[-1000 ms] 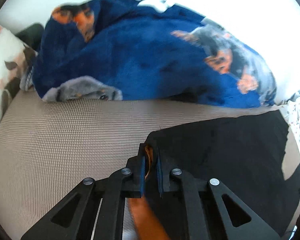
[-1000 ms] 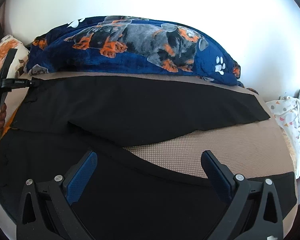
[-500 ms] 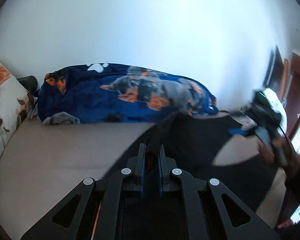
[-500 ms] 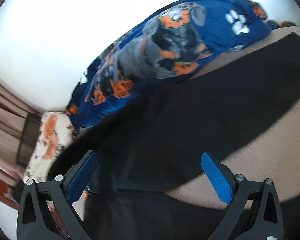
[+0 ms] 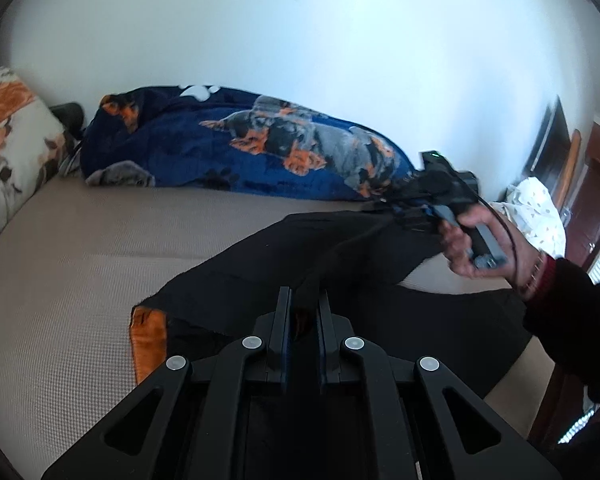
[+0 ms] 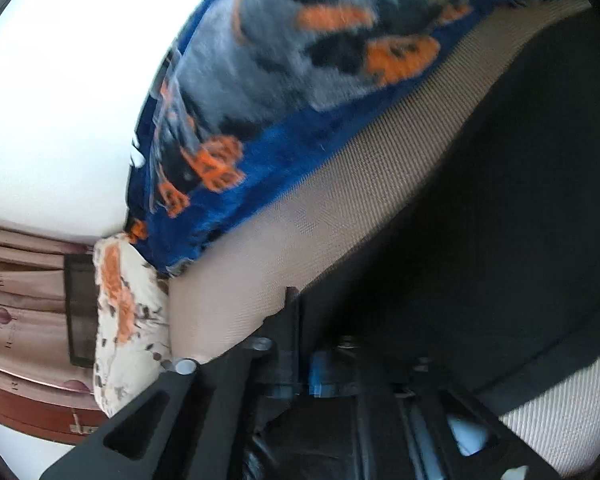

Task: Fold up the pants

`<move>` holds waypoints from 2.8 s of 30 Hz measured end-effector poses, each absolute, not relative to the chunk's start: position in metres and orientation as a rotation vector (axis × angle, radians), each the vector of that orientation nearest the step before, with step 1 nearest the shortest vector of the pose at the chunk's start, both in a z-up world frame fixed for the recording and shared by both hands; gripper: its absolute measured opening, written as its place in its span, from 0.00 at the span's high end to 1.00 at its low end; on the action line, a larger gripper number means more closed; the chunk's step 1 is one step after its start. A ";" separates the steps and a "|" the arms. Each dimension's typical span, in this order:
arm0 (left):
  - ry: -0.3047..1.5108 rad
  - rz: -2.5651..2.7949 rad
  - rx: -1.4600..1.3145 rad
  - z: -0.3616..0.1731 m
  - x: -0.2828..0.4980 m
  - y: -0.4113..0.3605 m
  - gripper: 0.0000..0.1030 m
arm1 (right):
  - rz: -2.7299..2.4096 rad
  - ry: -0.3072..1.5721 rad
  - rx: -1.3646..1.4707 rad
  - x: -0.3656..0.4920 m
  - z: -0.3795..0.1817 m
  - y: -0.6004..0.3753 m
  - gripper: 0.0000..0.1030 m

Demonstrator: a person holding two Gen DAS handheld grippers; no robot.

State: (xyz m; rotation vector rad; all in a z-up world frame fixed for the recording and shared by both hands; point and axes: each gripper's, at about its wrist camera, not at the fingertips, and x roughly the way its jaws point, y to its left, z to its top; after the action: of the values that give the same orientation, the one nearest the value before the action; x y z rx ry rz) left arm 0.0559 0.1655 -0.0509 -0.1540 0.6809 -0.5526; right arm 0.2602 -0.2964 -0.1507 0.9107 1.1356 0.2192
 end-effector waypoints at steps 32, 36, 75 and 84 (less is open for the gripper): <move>0.834 -0.248 -0.099 -0.106 -0.028 0.230 0.43 | 0.272 1.131 0.729 -0.018 -0.179 -0.224 0.95; 0.787 -0.136 -0.159 -0.095 -0.038 0.254 0.26 | 0.280 1.127 0.744 -0.019 -0.181 -0.224 0.95; 0.930 -0.239 0.032 -0.124 -0.005 0.151 0.27 | -0.144 0.551 1.292 -0.046 -0.189 -0.632 0.94; 0.945 -0.247 0.014 -0.125 0.002 0.157 0.26 | -0.250 0.562 1.105 -0.125 -0.147 -0.634 0.96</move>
State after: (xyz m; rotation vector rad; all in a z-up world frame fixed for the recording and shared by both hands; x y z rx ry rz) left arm 0.0015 0.1570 -0.1245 0.0142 0.9446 -0.2471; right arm -0.1245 -0.6342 -0.1467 1.1047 0.5618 -0.2497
